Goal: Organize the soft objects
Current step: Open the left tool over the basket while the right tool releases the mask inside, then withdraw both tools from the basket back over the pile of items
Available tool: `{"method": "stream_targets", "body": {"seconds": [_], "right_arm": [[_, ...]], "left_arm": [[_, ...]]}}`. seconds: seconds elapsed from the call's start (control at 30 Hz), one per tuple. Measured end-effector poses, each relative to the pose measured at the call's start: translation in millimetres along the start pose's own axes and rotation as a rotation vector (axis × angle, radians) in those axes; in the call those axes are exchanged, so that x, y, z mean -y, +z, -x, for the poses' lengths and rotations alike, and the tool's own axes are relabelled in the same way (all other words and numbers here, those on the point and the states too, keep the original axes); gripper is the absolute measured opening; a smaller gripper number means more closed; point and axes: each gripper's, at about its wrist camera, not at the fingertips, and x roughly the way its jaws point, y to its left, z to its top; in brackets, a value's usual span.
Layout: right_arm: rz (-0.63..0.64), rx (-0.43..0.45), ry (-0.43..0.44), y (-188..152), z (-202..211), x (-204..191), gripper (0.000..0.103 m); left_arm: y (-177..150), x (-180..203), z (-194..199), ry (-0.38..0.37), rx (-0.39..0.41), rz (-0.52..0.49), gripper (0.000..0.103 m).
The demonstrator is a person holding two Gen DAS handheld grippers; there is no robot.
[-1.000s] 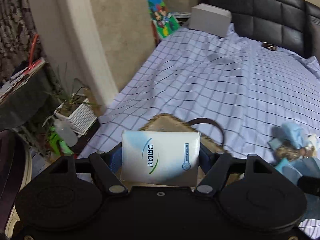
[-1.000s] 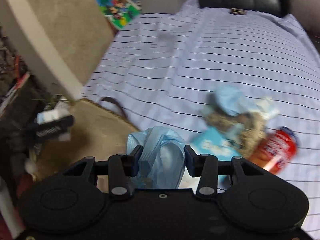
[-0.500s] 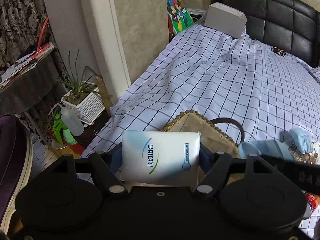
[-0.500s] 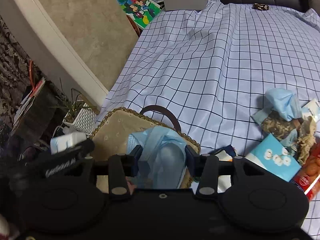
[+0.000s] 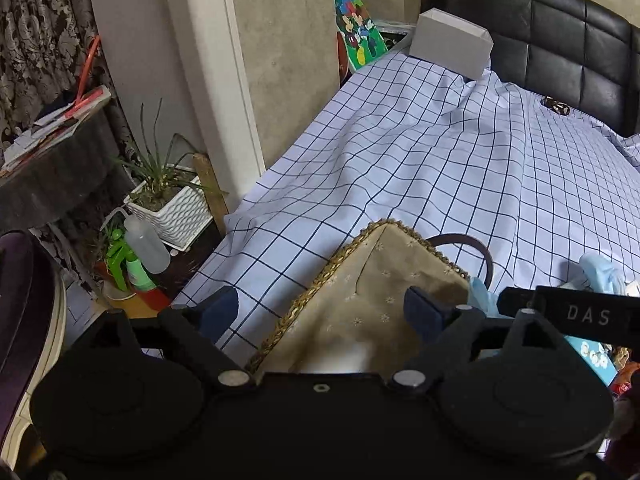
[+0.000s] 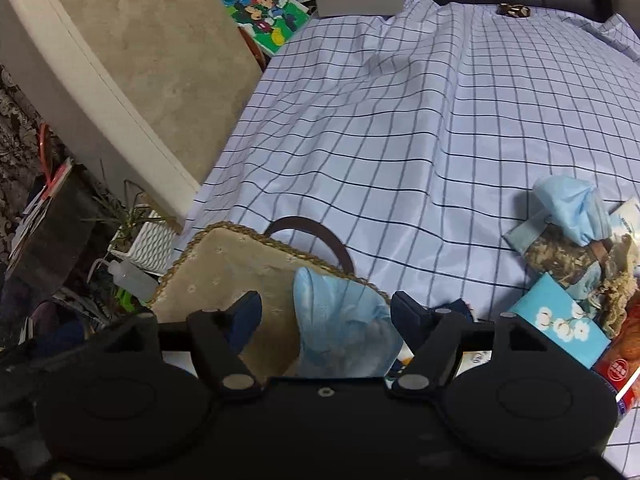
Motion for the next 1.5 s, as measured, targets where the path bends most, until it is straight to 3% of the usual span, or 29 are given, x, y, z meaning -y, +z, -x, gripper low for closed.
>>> {"method": "stream_targets", "body": {"seconds": [0.67, 1.13, 1.5], "right_arm": [[-0.002, 0.069, -0.155, -8.0, 49.0, 58.4, 0.072], [-0.106, 0.131, -0.357, -18.0, 102.5, 160.6, 0.073], [-0.179, 0.12, -0.5, -33.7, 127.6, 237.2, 0.074]], "left_arm": [[-7.3, 43.4, 5.4, -0.029, 0.006, -0.081, 0.089], [-8.1, 111.8, 14.6, -0.131, 0.036, -0.168, 0.091], [-2.6, 180.5, -13.1, -0.07, 0.087, -0.293, 0.093]]}}
